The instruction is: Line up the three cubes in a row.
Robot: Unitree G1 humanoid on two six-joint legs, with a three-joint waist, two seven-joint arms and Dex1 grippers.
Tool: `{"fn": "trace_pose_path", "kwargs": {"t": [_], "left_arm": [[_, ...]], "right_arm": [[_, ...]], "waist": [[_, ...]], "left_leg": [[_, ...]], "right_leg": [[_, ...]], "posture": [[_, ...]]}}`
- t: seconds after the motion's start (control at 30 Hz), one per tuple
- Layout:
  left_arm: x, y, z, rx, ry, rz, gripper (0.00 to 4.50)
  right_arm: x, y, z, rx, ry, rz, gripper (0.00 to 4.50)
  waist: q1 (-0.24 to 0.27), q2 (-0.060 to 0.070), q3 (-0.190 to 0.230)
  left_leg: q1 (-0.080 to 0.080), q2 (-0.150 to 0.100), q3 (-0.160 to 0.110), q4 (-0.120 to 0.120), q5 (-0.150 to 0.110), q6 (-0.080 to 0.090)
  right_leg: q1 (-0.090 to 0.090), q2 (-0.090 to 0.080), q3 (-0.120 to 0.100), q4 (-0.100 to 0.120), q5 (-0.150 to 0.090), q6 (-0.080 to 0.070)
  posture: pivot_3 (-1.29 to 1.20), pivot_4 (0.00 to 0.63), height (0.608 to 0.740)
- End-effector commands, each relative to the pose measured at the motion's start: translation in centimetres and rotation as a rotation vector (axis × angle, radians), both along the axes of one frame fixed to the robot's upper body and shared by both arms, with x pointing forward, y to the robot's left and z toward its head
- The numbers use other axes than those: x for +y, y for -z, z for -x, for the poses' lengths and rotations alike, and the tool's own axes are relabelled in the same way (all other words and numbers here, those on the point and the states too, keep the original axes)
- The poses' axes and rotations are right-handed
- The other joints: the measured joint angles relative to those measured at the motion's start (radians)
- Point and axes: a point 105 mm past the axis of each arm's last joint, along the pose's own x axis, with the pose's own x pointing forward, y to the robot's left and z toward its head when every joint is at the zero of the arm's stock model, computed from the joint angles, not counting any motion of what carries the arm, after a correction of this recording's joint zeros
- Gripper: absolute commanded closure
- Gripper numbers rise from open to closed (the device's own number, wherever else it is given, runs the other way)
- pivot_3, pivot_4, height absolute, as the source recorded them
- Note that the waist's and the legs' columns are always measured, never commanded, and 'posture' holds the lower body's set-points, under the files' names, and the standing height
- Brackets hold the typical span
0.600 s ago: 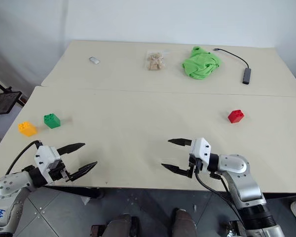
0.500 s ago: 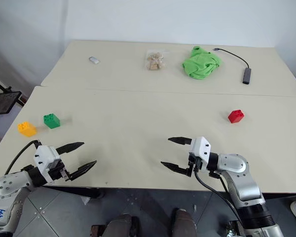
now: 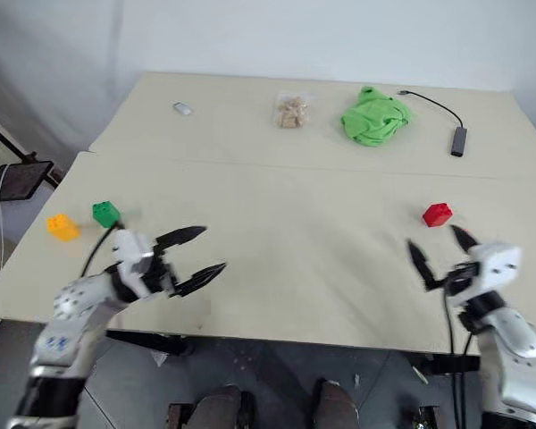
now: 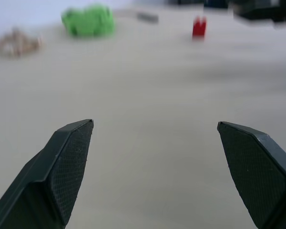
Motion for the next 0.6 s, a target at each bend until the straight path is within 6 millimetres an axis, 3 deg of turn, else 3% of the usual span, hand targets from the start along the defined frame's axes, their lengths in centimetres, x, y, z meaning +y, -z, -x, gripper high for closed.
{"fn": "trace_pose_path", "kwargs": {"t": [0.03,0.13,0.33,0.5,0.6], "left_arm": [[-1.8,0.1,-0.8,0.000,0.063,-0.016,0.07],[-2.3,-0.2,-1.2,0.013,0.075,-0.008,0.07],[-1.9,0.5,-0.5,0.058,0.098,-0.032,0.07],[-1.7,0.9,-0.4,0.068,0.085,-0.042,0.07],[-1.6,1.4,-0.2,0.081,0.084,-0.051,0.07]], "right_arm": [[-3.5,0.5,1.0,-0.005,0.146,-0.053,0.00],[-3.9,0.0,-0.6,-0.021,0.211,-0.044,0.00],[-1.4,-2.8,-6.3,0.060,0.057,-0.050,0.00],[-1.4,-3.2,-10.5,0.195,0.046,0.012,0.00],[-1.6,-2.3,-12.3,0.275,0.053,0.005,0.00]], "waist": [[-0.009,0.000,0.000],[-0.038,0.001,0.000],[-0.059,0.003,-0.001],[-0.043,0.003,-0.001],[-0.038,0.003,-0.001]], "left_leg": [[0.000,0.000,0.000,0.000,0.000,0.000],[0.001,0.001,0.003,-0.002,0.000,-0.001],[0.002,0.001,0.007,-0.001,0.000,0.000],[0.000,0.001,0.006,0.000,0.000,0.000],[-0.001,0.000,0.006,0.000,0.000,0.001]], "right_leg": [[0.000,0.000,0.000,0.000,0.000,0.000],[-0.003,0.001,0.002,0.002,0.000,0.000],[-0.006,0.001,0.009,0.005,0.000,0.000],[-0.006,0.001,0.008,0.004,0.000,0.000],[-0.006,0.001,0.008,0.003,0.000,0.000]], "posture": [[0.00,0.150,0.740],[0.00,0.150,0.740],[0.00,0.150,0.740],[0.00,0.150,0.740],[0.00,0.150,0.740]]}}
